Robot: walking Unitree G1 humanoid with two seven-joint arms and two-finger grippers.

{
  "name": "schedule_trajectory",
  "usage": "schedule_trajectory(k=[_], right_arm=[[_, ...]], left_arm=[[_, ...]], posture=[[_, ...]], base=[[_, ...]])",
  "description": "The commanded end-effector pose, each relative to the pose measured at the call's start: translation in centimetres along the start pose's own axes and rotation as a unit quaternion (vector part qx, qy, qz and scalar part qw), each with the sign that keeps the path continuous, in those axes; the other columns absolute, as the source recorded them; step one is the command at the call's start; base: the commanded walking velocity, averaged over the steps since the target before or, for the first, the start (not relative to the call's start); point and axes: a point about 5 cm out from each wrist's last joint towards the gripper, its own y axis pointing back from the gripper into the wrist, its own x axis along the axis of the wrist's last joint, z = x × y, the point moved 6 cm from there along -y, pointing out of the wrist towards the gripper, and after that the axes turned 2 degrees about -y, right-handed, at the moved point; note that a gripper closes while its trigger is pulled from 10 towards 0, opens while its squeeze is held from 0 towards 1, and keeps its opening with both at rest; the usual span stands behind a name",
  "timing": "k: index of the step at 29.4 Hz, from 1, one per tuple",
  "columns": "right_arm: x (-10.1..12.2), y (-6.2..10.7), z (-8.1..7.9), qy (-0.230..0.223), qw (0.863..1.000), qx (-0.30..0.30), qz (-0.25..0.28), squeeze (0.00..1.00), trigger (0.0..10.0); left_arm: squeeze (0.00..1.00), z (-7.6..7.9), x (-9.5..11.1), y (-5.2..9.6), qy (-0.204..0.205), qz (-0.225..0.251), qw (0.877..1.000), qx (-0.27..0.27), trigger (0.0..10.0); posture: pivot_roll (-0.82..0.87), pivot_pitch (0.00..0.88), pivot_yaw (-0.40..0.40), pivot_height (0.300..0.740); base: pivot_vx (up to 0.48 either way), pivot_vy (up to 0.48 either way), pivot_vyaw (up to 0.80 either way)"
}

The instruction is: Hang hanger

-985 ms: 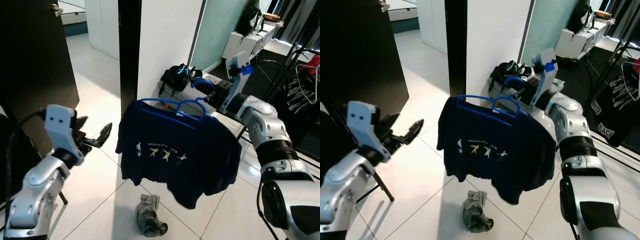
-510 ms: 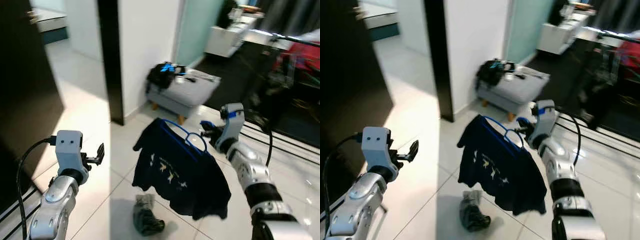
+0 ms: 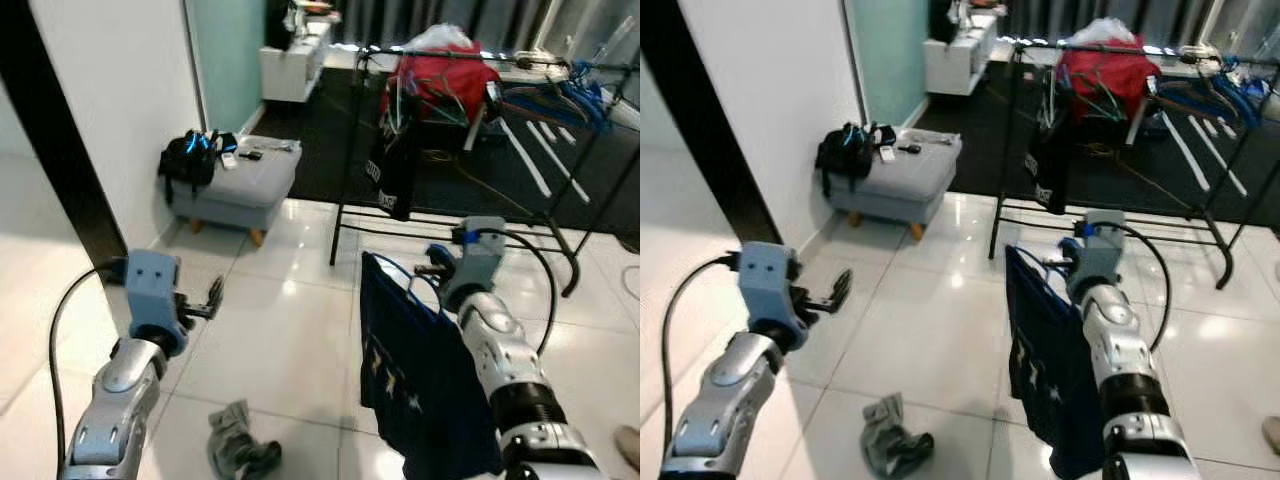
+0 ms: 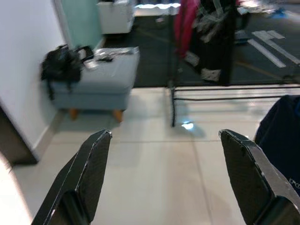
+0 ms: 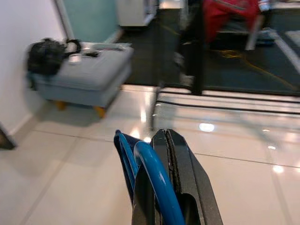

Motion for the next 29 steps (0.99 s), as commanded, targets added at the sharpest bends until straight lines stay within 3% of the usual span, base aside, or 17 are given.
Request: schedule_trajectory(k=[1, 7, 8, 9, 10, 18, 29], right_arm=[[1.1, -0.2, -0.7, 0.005, 1.0, 0.007, 0.017, 0.0, 0.0], [1.2, -0.1, -0.6, 0.012, 1.0, -0.002, 0.022, 0.0, 0.0], [1.2, -0.1, -0.5, 0.014, 1.0, -0.005, 0.023, 0.0, 8.2], [1.2, -0.1, -0.5, 0.014, 1.0, -0.005, 0.023, 0.0, 8.2], [1.3, -0.1, -0.5, 0.015, 1.0, -0.007, 0.023, 0.0, 10.0], [1.3, 0.0, -0.1, 0.012, 0.999, -0.025, 0.025, 0.0, 10.0], [0.9, -0.2, 0.9, -0.009, 0.998, -0.054, 0.009, 0.0, 10.0]], left_arm=[[0.0, -0.1, -0.3, 0.0, -0.002, -0.003, 1.0, 0.0, 10.0], [0.0, 0.4, -0.2, 0.0, 0.007, 0.003, 1.0, -0.019, 10.0], [0.0, 0.8, 0.1, 0.0, 0.007, 0.011, 0.999, -0.031, 10.0], [0.0, 0.8, 0.1, 0.0, 0.007, 0.011, 0.999, -0.031, 10.0], [0.0, 1.1, 0.2, 0.0, 0.008, 0.015, 0.999, -0.04, 10.0], [0.0, 1.6, 0.3, 0.0, 0.006, 0.023, 0.998, -0.056, 10.0], [0.0, 2.0, 0.5, 0.0, 0.005, 0.03, 0.997, -0.07, 10.0]], posture=[[0.01, 0.0, -0.059, 0.74], [0.01, 0.0, -0.065, 0.74], [0.01, 0.0, -0.065, 0.74], [0.01, 0.0, -0.065, 0.74], [0.0, 0.0, -0.066, 0.74], [0.0, 0.0, -0.067, 0.74], [0.0, 0.0, -0.063, 0.74]], base=[[0.0, 0.0, -0.8], [0.0, 0.0, -0.23], [0.0, 0.0, 0.0], [0.0, 0.0, 0.0], [0.48, 0.0, 0.0], [0.48, 0.0, 0.0], [0.48, 0.0, -0.78]])
